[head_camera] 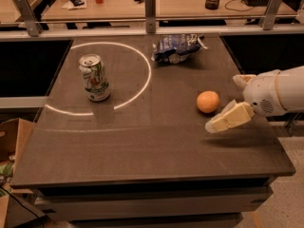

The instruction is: Move orange near 7up can

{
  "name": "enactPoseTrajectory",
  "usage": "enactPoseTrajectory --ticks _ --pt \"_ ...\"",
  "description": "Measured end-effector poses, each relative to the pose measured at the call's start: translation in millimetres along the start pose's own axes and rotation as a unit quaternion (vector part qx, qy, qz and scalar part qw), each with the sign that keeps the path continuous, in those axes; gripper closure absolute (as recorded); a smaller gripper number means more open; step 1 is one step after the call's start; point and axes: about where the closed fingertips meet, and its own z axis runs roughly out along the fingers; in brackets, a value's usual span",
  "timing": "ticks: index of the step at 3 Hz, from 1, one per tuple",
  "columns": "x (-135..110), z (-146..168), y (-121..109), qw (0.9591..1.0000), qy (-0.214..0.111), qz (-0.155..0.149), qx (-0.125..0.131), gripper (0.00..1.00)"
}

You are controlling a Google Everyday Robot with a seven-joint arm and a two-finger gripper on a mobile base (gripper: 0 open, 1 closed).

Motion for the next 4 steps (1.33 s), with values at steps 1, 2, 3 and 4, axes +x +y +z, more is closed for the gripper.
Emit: enactPoseTrajectory --ticks 1,2,3,4 --pt "-4.8 11.8 0.4 0.9999 0.004 0.005 -0.007 0.00" --pt "-11.4 21.7 1.8 0.9998 0.002 0.006 -0.017 0.00" --pt "-17.8 31.2 3.8 0.9996 -0.002 0.005 -0.028 0.00" --pt "-21.6 36.3 5.1 0.9994 -0.004 0.004 -0.035 0.00"
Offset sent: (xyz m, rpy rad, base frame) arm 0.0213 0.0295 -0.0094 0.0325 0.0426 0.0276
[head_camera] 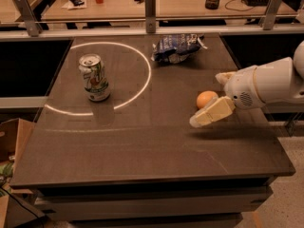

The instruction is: Move orange near 7up can

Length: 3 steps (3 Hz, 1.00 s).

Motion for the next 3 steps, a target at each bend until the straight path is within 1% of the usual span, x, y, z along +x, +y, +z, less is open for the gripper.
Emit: enactPoseTrajectory --ticks 1,2,3 --pt "2.4 0.8 1.0 1.0000 0.005 0.003 -0.002 0.00" --pt "6.2 -2.4 -0.2 0.9999 0.012 0.006 0.002 0.00" --pt "7.6 -2.7 0.2 0.9999 0.015 0.007 0.002 0.18"
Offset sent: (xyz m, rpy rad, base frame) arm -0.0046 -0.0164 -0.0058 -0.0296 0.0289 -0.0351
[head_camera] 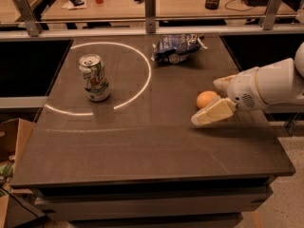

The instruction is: Move orange near 7up can

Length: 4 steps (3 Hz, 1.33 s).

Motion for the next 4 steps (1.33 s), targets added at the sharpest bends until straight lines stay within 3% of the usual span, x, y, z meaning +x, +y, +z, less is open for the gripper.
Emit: enactPoseTrajectory --ticks 3,4 --pt "-12.5 2.5 5.2 0.9994 -0.027 -0.011 -0.019 0.87" --pt "-30.7 6.5 4.3 0.9980 -0.058 -0.016 -0.022 1.00"
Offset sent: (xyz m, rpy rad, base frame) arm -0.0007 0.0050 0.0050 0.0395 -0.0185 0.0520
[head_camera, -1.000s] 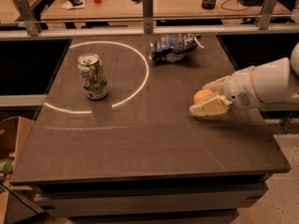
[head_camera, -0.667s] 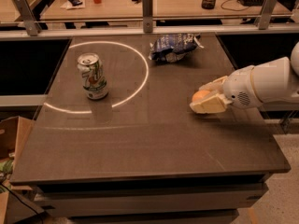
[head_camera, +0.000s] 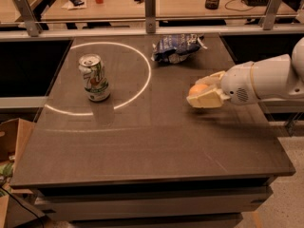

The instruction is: Move orange near 7up can

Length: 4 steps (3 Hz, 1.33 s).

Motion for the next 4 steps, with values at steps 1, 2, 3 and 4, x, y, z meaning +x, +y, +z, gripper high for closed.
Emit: enactPoseTrajectory --ticks 1,2,3,4 --pt "-17.5 10.7 -2.5 0.9996 -0.028 0.003 0.002 1.00" --pt "-38.7 29.5 -3.5 0.9986 -0.052 -0.001 -0.009 1.00" --pt "-59.6 52.1 3.2 0.9965 -0.074 -0.012 -0.037 1.00" --pt "-81.1 71.2 12.0 0.9931 -0.093 -0.027 -0.067 1.00"
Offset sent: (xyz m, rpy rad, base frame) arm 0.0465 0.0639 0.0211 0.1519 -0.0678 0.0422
